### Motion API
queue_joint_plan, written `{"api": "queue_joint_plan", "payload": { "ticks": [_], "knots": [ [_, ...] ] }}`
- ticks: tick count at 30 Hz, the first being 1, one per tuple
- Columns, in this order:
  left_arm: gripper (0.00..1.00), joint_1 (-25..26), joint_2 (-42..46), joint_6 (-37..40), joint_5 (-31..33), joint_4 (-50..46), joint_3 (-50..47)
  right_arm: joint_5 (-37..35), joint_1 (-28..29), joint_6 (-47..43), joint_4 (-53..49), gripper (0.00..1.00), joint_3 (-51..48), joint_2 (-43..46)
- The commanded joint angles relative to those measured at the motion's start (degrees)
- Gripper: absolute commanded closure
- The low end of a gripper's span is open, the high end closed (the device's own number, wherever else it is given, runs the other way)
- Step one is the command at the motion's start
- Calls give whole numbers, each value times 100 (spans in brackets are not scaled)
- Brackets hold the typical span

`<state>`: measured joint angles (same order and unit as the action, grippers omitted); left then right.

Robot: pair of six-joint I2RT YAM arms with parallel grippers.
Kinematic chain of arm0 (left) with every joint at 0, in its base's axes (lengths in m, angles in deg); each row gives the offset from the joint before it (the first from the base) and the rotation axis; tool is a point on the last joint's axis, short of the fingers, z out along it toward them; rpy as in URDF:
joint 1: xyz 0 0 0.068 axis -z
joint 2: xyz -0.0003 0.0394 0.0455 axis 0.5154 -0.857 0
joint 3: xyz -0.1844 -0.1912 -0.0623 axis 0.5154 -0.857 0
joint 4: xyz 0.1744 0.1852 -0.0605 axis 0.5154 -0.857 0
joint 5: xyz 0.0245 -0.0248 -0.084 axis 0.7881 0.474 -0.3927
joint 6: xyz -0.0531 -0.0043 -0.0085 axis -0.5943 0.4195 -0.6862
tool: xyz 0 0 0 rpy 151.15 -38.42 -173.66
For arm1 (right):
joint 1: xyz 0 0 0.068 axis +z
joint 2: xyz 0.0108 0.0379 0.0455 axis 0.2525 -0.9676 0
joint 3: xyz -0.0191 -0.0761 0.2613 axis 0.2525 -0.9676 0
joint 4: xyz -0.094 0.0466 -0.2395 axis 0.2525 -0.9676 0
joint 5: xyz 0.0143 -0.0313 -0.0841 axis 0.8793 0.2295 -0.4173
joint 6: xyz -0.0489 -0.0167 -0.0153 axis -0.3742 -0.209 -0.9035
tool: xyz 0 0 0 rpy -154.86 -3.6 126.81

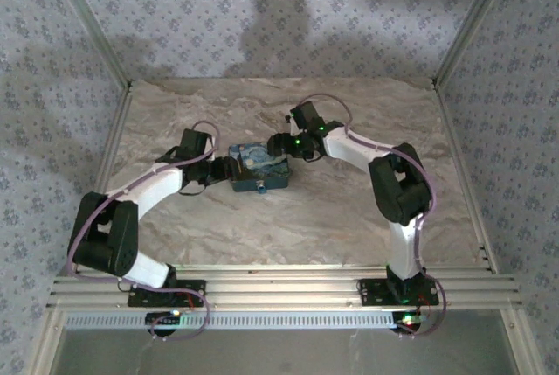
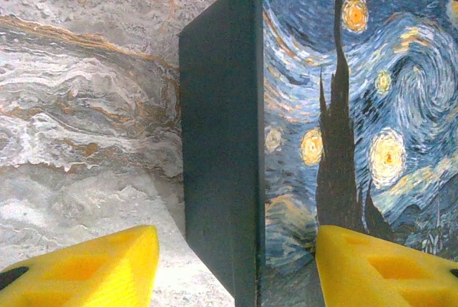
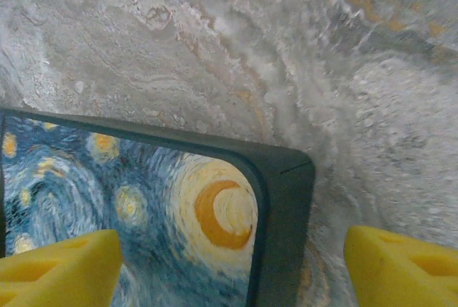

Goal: Unlock a padlock with a key

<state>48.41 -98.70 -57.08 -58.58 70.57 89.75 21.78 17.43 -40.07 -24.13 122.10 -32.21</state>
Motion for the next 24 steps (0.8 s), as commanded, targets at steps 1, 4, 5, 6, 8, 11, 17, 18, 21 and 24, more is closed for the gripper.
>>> {"api": "queue_joint_plan", "payload": {
  "ticks": [1,4,5,6,8,11,17,18,21,24],
  "knots": [
    [41,-34,-349,194,164,-396,403,366,156,152,-40,20,-2,-69],
    [41,-34,-697,258,110,-446,829,331,319,66,-64,20,-282,126],
    [41,-31,-821,255,48,-440,980,283,364,19,-89,20,-405,251],
    [41,-25,-943,259,-5,-446,1128,250,395,3,-100,20,-502,360],
    [39,-33,-1084,273,-19,-515,1402,187,399,-5,-90,19,-712,623],
    [34,-49,-1039,337,120,-642,1619,50,292,79,-139,18,-916,1069],
    [25,-283,-485,241,199,-625,1292,-111,-138,364,-182,15,-1076,1756],
    [25,-321,-387,189,156,-556,1161,-101,-210,395,-154,15,-1081,1777],
    [25,-341,-200,42,-26,-322,813,-14,-317,443,-120,15,-968,1643],
    [26,-341,-199,-112,-209,-21,522,226,-267,567,-94,16,-734,1274]
  ]
}}
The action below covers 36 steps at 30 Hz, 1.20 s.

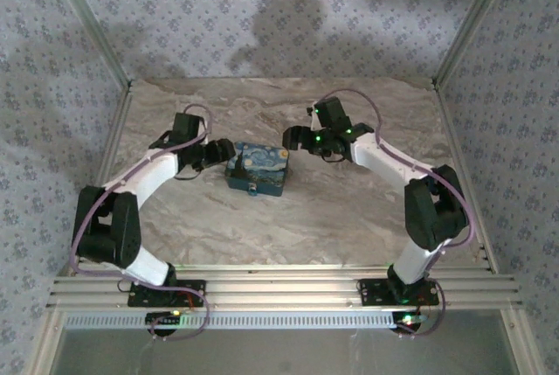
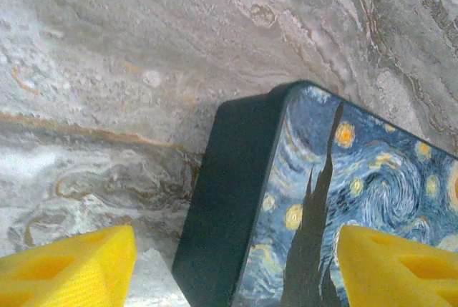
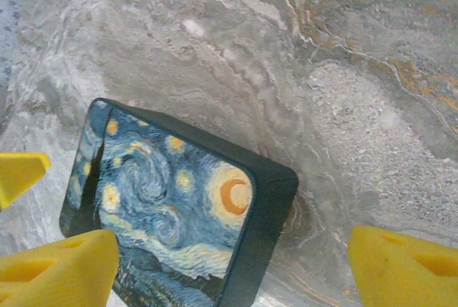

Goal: Unlock a padlock with a key

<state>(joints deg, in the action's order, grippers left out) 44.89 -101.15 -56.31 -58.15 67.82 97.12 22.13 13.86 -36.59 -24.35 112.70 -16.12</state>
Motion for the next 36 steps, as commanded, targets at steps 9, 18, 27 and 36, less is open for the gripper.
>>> {"api": "queue_joint_plan", "payload": {
  "ticks": [9,18,27,36],
  "knots": [
    [30,69,-443,-310,-649,650,-344,574,553,569,116,17,884,-1362],
    [31,668,-732,-823,-681,1108,-303,857,258,464,-172,18,2078,-2171],
    [33,837,-639,-1138,-471,1240,-256,1198,-118,265,-840,18,3168,-2548],
    [27,669,-305,-667,128,582,-220,773,-1020,-272,-1542,16,2784,-1579]
  ]
}}
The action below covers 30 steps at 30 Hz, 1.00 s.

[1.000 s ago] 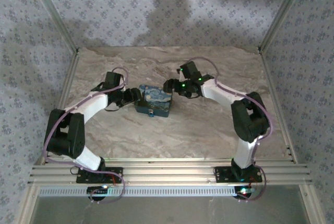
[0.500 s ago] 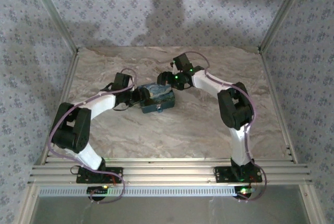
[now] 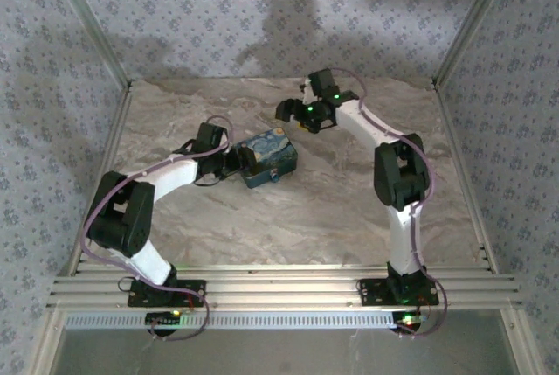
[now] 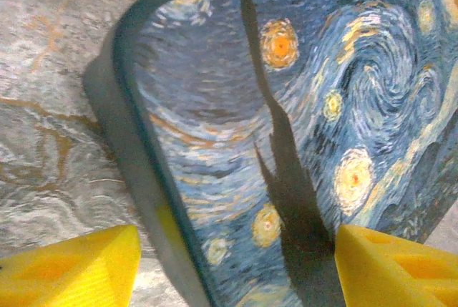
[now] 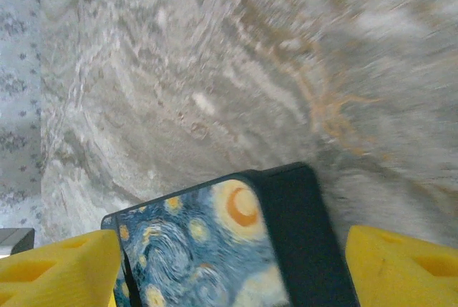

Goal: Unlock a padlock with a key

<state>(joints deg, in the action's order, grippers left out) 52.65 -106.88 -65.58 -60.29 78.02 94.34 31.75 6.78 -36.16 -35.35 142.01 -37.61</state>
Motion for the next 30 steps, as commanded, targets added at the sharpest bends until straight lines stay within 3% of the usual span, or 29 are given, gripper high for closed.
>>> {"api": "queue_joint_plan", "payload": {
  "ticks": [1,8,13,20,24,30],
  "knots": [
    [26,-165,337,310,381,-493,35,-352,-430,-375,-546,16,-241,660],
    [24,-396,878,693,601,-947,-40,-1855,-1252,-1042,-1632,24,-501,627],
    [24,-396,934,688,461,-937,-187,-2197,-1451,-1332,-1799,38,-193,61],
    [23,-396,910,671,380,-845,-473,-2368,-1377,-1346,-2161,59,1091,-1042],
    [24,-394,911,644,347,-792,-560,-2682,-1339,-1129,-2473,62,1663,-1542],
    [23,-395,753,762,343,-859,-458,-3113,-1311,-960,-2344,61,1701,-1681]
  ]
}}
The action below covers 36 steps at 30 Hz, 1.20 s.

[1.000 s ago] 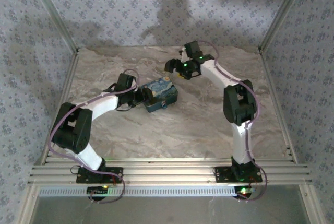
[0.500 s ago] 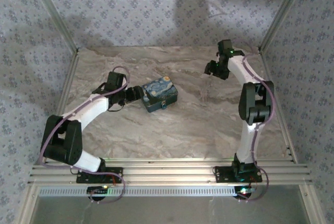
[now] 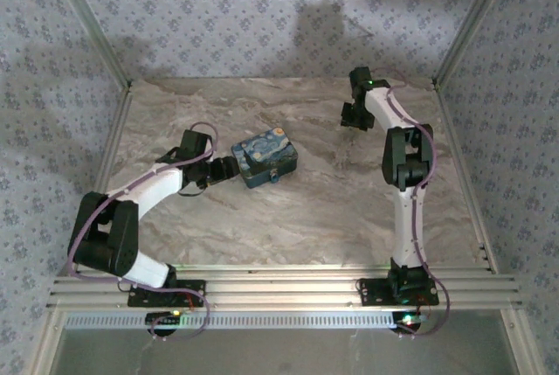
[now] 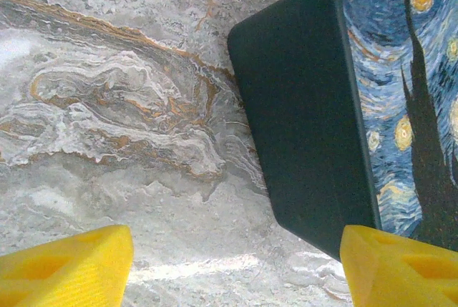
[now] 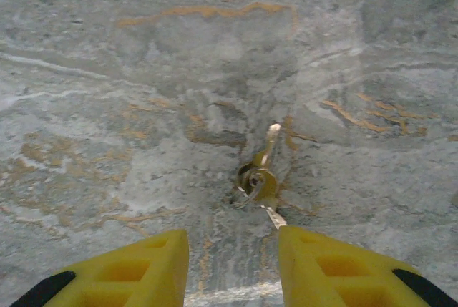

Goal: Unlock a padlock with a key

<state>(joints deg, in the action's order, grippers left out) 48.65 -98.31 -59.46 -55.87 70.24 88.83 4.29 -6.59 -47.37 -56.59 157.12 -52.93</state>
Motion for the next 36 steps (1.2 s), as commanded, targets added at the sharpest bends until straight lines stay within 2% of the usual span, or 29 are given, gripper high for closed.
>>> {"api": "queue_joint_plan", "payload": {
  "ticks": [1,15,20,25,31,36],
  "knots": [
    [23,3,-150,170,-96,-99,134,-398,32,164,-199,61,198,-175],
    [23,4,-259,169,-134,-54,109,-364,34,107,-280,58,688,-723],
    [23,11,-41,46,-117,85,-184,-351,74,83,-333,69,421,-577],
    [23,12,180,-11,-103,64,-351,-295,174,-201,99,83,-562,93],
    [23,13,627,-12,-169,-35,-596,-242,382,-959,392,98,-1603,883],
    [23,4,1256,-40,-257,-149,-908,-252,854,-1618,600,100,-2512,1716]
  ]
}}
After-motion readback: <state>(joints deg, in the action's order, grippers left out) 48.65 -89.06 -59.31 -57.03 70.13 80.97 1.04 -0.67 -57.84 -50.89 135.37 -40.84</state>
